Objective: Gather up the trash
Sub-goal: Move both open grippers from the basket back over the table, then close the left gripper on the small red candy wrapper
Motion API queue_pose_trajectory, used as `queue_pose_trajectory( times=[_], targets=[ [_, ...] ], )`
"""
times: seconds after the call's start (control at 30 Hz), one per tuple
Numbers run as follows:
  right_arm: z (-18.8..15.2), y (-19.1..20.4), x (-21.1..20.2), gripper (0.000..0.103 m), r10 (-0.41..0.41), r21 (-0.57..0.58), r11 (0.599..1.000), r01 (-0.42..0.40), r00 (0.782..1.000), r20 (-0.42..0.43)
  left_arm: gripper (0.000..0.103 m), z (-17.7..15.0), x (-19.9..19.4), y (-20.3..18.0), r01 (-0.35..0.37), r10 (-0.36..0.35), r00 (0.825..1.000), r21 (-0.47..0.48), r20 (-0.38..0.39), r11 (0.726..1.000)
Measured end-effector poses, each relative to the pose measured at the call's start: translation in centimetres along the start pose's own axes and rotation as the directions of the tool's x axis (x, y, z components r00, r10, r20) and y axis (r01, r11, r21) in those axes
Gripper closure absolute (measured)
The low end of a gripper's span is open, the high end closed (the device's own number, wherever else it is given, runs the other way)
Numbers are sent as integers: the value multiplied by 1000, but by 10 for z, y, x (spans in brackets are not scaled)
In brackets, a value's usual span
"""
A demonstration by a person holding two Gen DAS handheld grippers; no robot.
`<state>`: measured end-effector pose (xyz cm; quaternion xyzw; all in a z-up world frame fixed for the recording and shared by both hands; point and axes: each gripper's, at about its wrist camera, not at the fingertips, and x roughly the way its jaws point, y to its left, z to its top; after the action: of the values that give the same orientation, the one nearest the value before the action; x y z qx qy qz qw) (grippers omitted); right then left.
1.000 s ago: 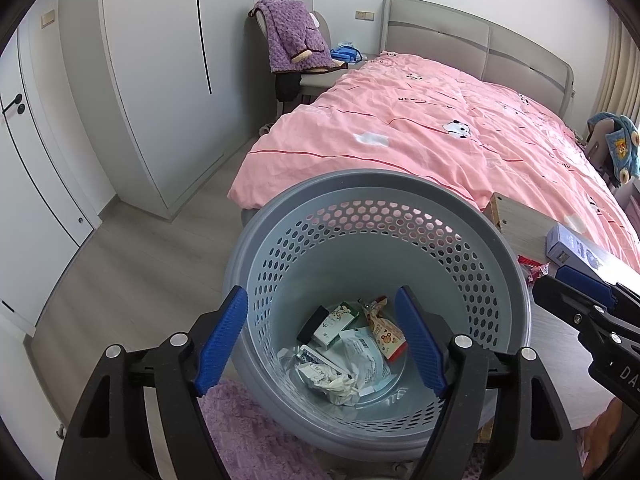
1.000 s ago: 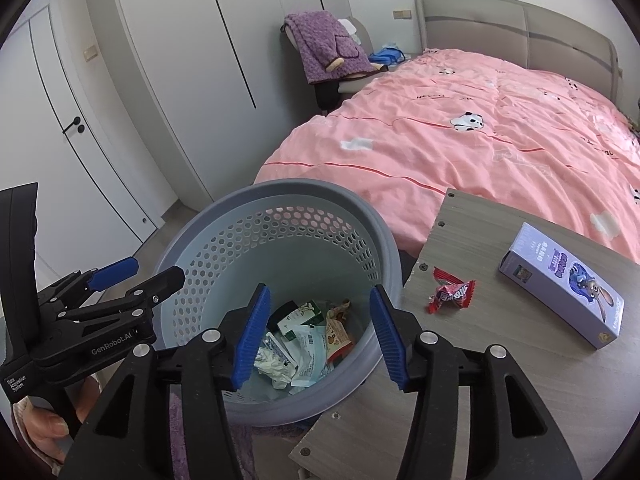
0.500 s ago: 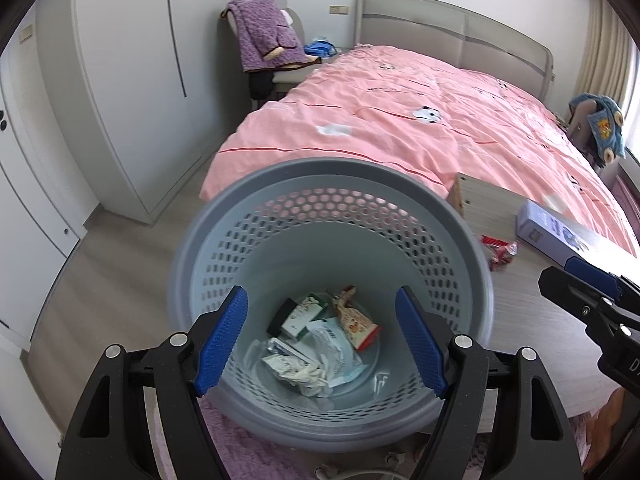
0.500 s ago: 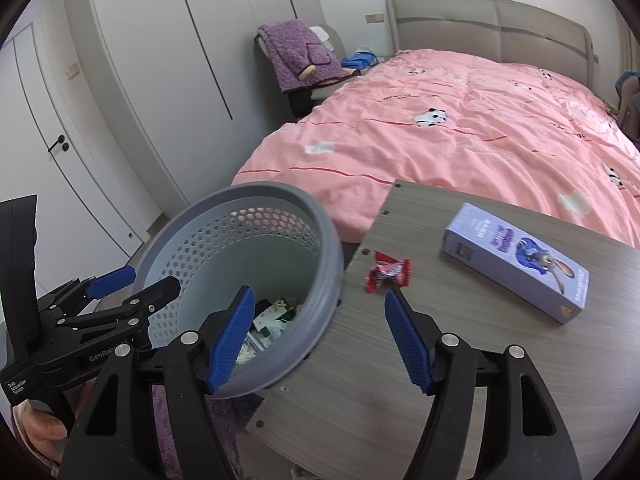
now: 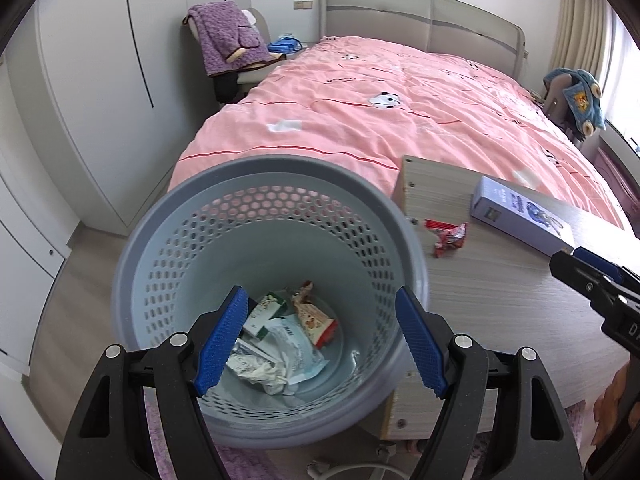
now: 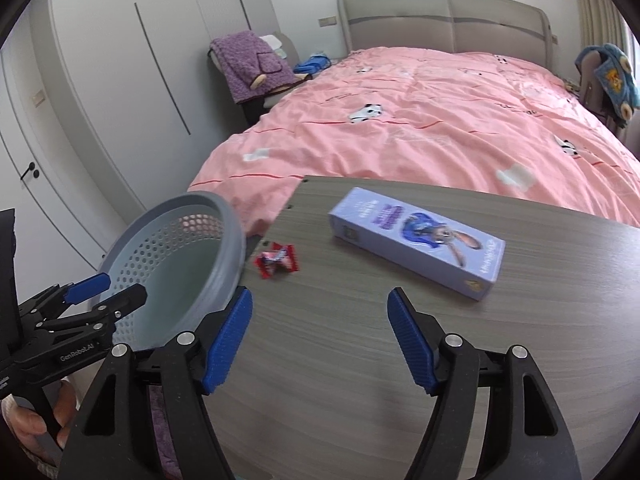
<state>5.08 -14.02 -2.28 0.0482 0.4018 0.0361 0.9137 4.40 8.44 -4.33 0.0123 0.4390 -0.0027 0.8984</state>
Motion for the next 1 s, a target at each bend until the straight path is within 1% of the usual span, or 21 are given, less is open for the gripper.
queue_pose_trajectory(
  times=[0.2, 0.4, 0.8, 0.93, 1.0],
  targets=[
    [2, -30, -5, 34, -34, 24, 999, 34, 999, 12, 30, 4, 6, -23, 20, -20, 1000, 34, -15, 999],
    [-1, -51, -14, 34, -33, 62, 998, 32, 999, 23, 30, 12, 14, -47, 45, -44, 999, 60, -28, 997],
    [-12, -76, -20, 34, -17, 125, 992, 14, 1000, 22, 30, 33, 45, -96, 76, -73, 997, 112, -28, 991],
    [-13, -83, -20, 34, -11, 143, 990, 7, 1000, 25, 30, 40, 58, -104, 99, -94, 994, 104, -48, 990],
    [-12, -85, -20, 34, -11, 149, 989, 7, 1000, 28, 35, 43, 64, -106, 109, -104, 993, 100, -53, 989]
  ],
)
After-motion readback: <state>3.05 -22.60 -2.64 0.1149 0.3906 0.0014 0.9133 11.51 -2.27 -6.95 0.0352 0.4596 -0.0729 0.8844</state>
